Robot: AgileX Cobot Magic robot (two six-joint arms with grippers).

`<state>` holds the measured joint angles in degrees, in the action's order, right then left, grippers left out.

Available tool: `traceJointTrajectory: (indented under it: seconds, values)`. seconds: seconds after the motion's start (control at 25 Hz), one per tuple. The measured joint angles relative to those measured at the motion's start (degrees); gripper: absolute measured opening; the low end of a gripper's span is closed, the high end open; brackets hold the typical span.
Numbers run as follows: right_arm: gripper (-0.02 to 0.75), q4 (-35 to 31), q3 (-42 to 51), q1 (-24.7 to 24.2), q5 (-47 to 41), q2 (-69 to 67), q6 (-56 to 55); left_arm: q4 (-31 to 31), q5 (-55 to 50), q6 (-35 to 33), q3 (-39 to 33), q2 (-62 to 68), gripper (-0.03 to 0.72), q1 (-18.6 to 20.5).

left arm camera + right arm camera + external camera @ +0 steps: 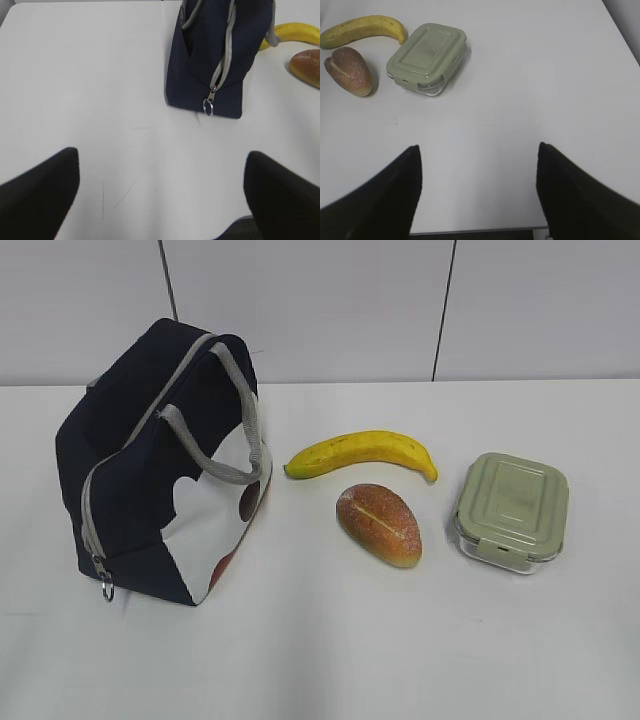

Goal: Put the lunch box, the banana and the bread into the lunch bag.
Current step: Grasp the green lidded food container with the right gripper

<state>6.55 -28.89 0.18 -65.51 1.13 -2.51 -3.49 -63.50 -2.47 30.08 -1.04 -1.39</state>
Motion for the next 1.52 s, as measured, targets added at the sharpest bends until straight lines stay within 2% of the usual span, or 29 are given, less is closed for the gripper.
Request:
traceJointTrajectory:
  seconds: [0.72,0.88,1.16,1.52]
  values:
    - [0.53,0.0,0.0,0.0,0.0,0.0,0.0,0.0,0.0,0.0,0.0,0.0,0.622,0.0]
    - [0.53,0.0,0.0,0.0,0.0,0.0,0.0,-0.47,-0.89,0.0,2.24,2.23,0.615,0.0]
    - [0.53,0.0,0.0,0.0,0.0,0.0,0.0,-1.48,1.15,0.0,12.06,18.65,0.589,0.0]
    - [0.53,0.0,0.0,0.0,0.0,0.0,0.0,-9.9,3.44,-3.48,31.39,48.33,0.584,0.0]
